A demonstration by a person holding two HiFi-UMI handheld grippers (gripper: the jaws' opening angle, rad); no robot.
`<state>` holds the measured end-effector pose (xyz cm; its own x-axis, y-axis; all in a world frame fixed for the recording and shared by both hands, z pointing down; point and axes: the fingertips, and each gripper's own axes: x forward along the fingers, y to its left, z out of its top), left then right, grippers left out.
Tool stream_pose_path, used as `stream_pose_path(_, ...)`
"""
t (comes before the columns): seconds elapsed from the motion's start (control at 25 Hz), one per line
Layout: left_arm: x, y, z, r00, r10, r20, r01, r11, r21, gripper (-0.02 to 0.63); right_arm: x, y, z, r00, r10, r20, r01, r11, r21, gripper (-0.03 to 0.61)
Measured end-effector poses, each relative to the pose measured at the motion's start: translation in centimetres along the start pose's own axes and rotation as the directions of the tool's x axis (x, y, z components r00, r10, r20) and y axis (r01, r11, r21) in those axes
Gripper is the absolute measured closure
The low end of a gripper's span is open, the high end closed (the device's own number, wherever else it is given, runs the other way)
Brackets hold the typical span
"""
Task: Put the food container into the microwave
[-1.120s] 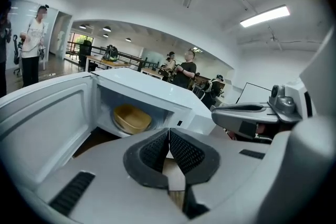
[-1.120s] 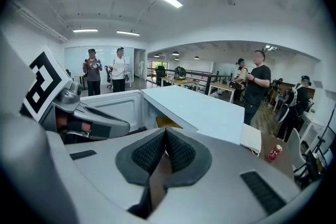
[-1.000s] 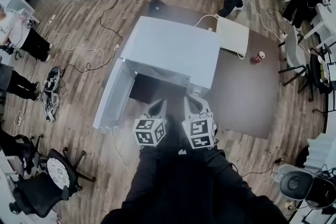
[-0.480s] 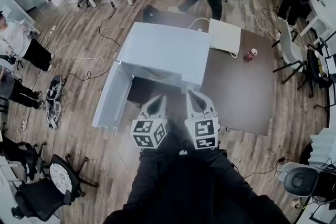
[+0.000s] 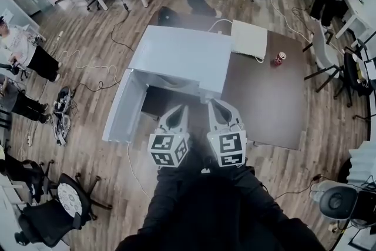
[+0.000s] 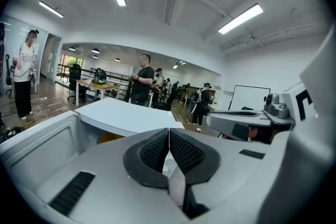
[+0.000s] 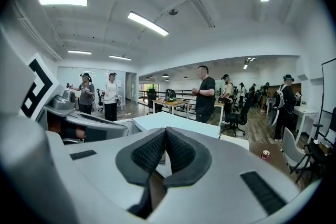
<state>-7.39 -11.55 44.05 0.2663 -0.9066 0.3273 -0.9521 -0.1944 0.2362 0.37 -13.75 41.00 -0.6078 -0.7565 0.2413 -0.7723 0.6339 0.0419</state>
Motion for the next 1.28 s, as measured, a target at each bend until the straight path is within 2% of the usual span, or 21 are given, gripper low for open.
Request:
stream_pose_path(0.64,0.7,-1.8,-0.9,0.999,-0.02,-0.028,0.02,1.0,0.023,0.58,-1.2,-1.3,-0.3,1.0,-0.01,0.015,0.01,1.0,0.009,0.555)
stream_pose_path(1.28,0.2,-1.3,-1.6,0.999,-0.011,-0.036,0.011,1.0,0.01,0.58,-1.2,-0.5,-0.4,1.0,-0.003,0.018,0.002,1.0,0.003,0.555)
